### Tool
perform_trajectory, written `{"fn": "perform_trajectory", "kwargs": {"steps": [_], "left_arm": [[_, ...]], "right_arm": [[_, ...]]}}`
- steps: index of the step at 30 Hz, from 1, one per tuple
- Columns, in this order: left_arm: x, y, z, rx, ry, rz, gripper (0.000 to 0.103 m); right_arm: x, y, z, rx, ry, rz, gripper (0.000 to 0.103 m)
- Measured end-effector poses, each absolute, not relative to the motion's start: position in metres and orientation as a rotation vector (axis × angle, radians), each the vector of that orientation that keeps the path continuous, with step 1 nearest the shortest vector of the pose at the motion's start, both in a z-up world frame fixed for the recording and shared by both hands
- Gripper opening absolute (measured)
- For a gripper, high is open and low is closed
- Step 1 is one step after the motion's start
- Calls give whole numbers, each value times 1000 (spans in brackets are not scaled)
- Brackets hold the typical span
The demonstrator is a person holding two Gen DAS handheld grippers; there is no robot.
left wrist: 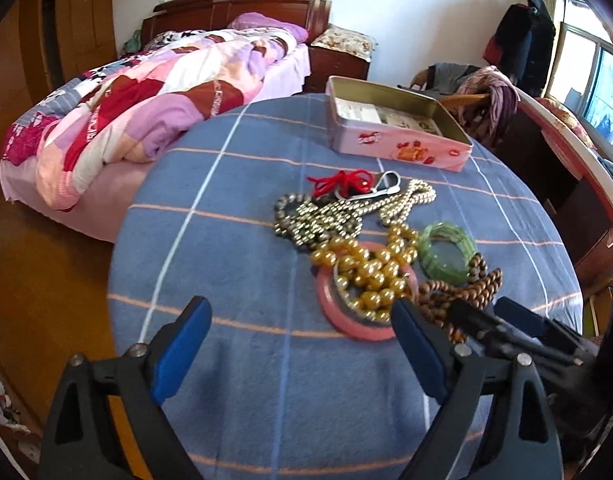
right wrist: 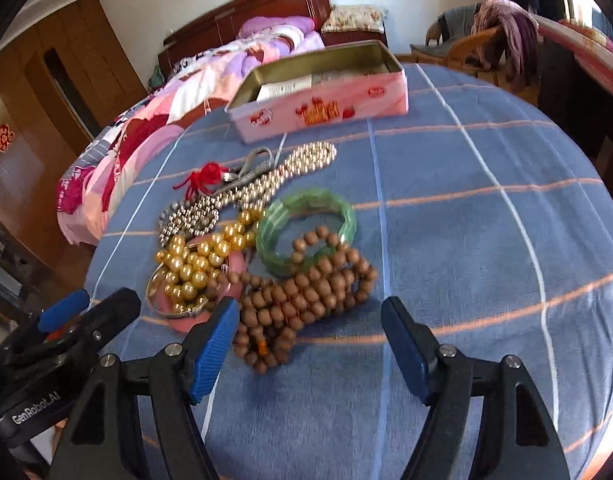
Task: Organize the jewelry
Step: 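Lower the left gripper onto the gold bead bracelet and close it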
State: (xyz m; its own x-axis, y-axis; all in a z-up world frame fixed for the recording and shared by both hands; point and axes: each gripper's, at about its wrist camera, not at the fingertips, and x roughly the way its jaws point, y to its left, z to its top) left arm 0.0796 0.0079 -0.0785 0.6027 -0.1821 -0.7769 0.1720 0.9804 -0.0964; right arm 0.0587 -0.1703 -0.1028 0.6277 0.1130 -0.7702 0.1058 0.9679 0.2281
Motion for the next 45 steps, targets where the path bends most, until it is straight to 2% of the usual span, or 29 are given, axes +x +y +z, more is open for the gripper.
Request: {"fn": "perform_trajectory", "kwargs": {"steps": [1,3,4,5,6,8,10,12,13,14,15,17,22,25,27,28,29,30,32,33,34,35,36,37,42,43,44,45], "left_arm": [[82,6,-80,-10,908,-213,81],[89,1,-85,-5,941,-226,73],[92,0,-87,-5,954,-229,65],[94,-3,-90,-3,967,-235,57],[96,-5,-93,-4,975,-250,53],[95,-7,-96,-13,987,-274,33],[94,-6,-97,-37,974,-293,25],[94,-5,-98,-37,967,-291,23],[94,-3,-97,-34,964,-290,14],[93,-2,-95,-31,957,-293,9],[91,1,-93,-39,951,-307,9],[88,6,-89,-48,932,-324,5],[75,18,-64,-42,828,-366,5],[78,19,-62,-28,832,-327,8],[83,19,-69,-40,869,-311,32],[85,19,-72,-53,888,-311,57],[85,19,-74,-70,895,-307,70],[85,18,-75,-83,889,-305,71],[86,12,-76,-74,888,-307,71],[88,9,-77,-64,881,-299,71],[88,7,-79,-53,878,-291,66],[89,3,-82,-33,883,-285,47],[94,-3,-89,-6,917,-284,36],[99,-5,-97,-4,962,-291,20],[98,0,-100,-43,968,-328,22],[98,1,-99,-53,968,-333,17],[97,2,-99,-54,958,-330,8],[95,4,-97,-47,938,-334,7]], "right_arm": [[59,-169,-103,255,894,18,55],[58,-170,-103,253,893,21,53],[56,-173,-101,257,886,21,49],[54,-174,-99,256,874,22,31],[51,-176,-94,255,855,32,16],[44,-181,-83,252,827,22,16],[40,-189,-75,260,799,6,16],[38,-195,-72,276,787,-5,16],[37,-200,-72,298,783,-13,16],[35,-202,-72,314,779,-15,11],[33,-204,-71,325,774,-11,0],[29,-207,-67,331,755,-8,0],[22,-202,-53,288,714,7,0],[22,-201,-54,284,725,-5,0],[24,-202,-60,304,763,-12,1],[26,-204,-64,316,784,-11,4],[27,-205,-68,322,805,-15,13],[27,-205,-71,324,815,-20,21],[24,-208,-74,334,808,-26,61],[22,-209,-75,340,795,-35,65],[20,-211,-73,340,778,-49,66],[19,-211,-73,336,775,-52,66],[19,-212,-73,333,775,-53,66],[20,-214,-73,335,775,-58,66],[22,-220,-77,355,789,-77,65],[24,-220,-79,362,797,-76,65],[26,-222,-84,375,818,-76,65],[27,-223,-87,389,828,-72,65]]}}
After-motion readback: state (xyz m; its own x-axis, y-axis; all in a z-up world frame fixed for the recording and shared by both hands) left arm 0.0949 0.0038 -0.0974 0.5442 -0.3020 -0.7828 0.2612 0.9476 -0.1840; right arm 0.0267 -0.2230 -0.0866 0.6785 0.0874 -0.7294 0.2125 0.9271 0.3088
